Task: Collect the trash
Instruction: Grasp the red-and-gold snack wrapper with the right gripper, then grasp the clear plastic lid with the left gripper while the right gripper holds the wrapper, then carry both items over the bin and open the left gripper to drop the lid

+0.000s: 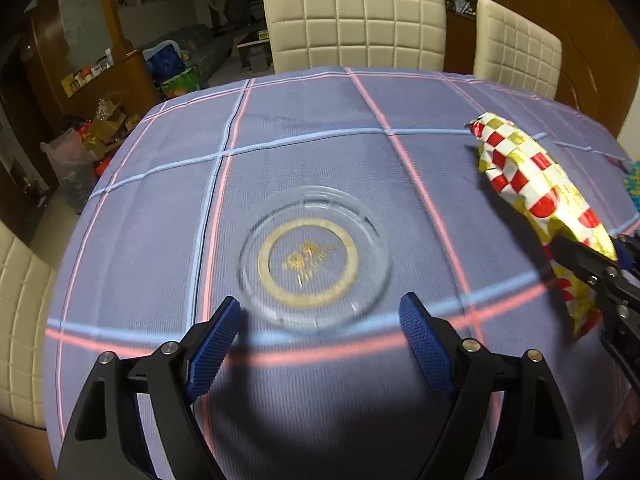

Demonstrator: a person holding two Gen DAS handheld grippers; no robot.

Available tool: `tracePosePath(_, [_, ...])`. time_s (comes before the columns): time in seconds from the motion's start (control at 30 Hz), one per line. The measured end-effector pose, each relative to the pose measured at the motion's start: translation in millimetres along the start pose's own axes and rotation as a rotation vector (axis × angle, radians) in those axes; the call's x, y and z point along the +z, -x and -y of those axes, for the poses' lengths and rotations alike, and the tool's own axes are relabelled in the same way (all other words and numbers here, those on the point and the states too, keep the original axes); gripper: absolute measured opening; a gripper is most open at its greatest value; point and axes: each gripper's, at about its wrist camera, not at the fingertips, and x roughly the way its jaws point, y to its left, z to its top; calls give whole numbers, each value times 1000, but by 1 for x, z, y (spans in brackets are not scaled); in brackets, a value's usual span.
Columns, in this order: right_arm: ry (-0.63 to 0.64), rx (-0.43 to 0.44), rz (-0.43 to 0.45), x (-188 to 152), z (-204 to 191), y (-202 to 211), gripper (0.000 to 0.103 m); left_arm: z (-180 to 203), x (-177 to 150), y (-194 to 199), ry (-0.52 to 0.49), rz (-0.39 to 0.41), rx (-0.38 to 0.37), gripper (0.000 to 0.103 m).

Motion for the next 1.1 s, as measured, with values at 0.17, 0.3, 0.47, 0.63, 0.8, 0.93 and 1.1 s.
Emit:
tracePosePath(0.17, [26, 3, -13, 9, -7, -16, 22, -7, 17, -12, 17, 5, 9, 85])
tracePosePath(0.3, [31, 14, -23, 14, -12, -27, 21, -10, 20, -14, 21, 12, -1, 85])
tracePosePath(0.47, [38, 36, -27, 18, -19, -31, 22, -11, 17, -11, 9, 37, -12, 83])
tracePosePath(0.63, [56, 47, -20, 16, -28, -22, 22, -12, 10, 0, 4, 57, -25, 83])
tracePosePath(0.8, [76, 51, -12, 9, -39, -3, 22, -15, -2, 22, 4, 77, -29, 82])
tracePosePath(0.93, [105, 54, -8, -1, -52, 16, 22, -18, -18, 44, -14, 96, -11, 82])
tracePosePath(1.1, [134, 69, 9, -13, -76, 43, 22, -27, -41, 74, -15, 122, 9, 82])
